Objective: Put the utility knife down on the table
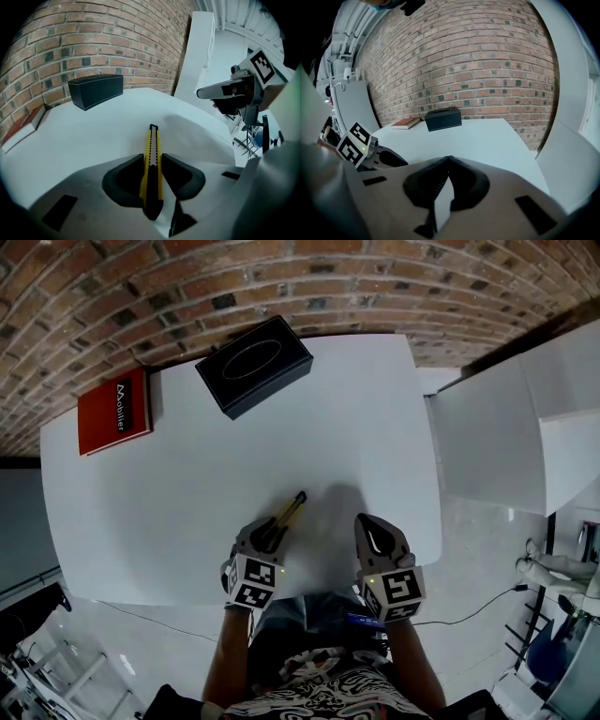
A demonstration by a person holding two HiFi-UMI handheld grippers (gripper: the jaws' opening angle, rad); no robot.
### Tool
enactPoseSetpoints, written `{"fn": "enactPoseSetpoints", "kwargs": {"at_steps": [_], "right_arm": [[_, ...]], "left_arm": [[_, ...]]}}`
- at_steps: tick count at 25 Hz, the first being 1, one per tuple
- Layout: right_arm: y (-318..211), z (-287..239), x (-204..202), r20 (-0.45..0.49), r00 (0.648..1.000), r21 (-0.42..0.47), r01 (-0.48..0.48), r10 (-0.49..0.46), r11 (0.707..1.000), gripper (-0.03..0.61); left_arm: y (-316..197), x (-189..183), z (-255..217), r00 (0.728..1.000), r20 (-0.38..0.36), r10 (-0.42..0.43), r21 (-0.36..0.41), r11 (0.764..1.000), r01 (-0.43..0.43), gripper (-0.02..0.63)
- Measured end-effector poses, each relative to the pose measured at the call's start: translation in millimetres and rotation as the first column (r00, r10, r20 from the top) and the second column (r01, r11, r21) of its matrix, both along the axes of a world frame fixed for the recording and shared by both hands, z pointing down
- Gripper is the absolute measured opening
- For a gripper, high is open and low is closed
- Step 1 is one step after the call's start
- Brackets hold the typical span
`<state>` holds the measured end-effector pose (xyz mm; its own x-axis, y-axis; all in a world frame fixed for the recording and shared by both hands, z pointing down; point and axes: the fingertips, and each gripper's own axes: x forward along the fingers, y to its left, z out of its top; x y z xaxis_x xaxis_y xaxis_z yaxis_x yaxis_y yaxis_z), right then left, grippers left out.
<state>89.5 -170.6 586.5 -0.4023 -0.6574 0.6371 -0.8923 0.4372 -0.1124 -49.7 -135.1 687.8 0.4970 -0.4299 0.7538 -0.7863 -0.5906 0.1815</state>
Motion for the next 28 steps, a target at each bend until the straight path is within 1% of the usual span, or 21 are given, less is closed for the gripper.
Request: {"fn": "enactPoseSetpoints", "kwargs": {"at_steps": [8,13,19,22,25,28], "right_arm": [[5.8,-3.3,6.3,0.019,0.999,0.014,-0.025,0.025,1.000,0.000],[6.6,-8.8,7.5,0.017,1.000,0.029,-0.022,0.022,0.999,0.000],[8.1,-21.1,4.2,0.024,1.000,0.062,-0.011,0.010,0.998,0.000],[9.4,-26.3,3.3,0.033,0.999,0.076,-0.013,0.011,0.997,0.000],[14.0,-29.7,3.3,0.033,0.999,0.082,-0.012,0.009,0.997,0.000],[13.5,-36.9,0.3,0.033,0.999,0.104,-0.013,0.010,0.995,0.000]], "left_arm": [[1.1,3.0,-0.5,1.000,-0.023,-0.003,0.000,1.000,0.003,0.121],[-4.8,3.8,-12.9,0.998,-0.049,-0.026,0.020,0.999,0.027,0.123],[-12.0,2.2,-32.7,0.987,-0.133,-0.091,0.015,0.995,0.094,0.121],[-15.3,3.3,-42.4,0.981,-0.168,-0.098,0.019,0.995,0.103,0.121],[-15.8,6.8,-52.9,0.974,-0.202,-0.102,0.005,0.994,0.105,0.100],[-22.9,5.0,-64.7,0.971,-0.213,-0.106,0.021,0.993,0.113,0.086]]}}
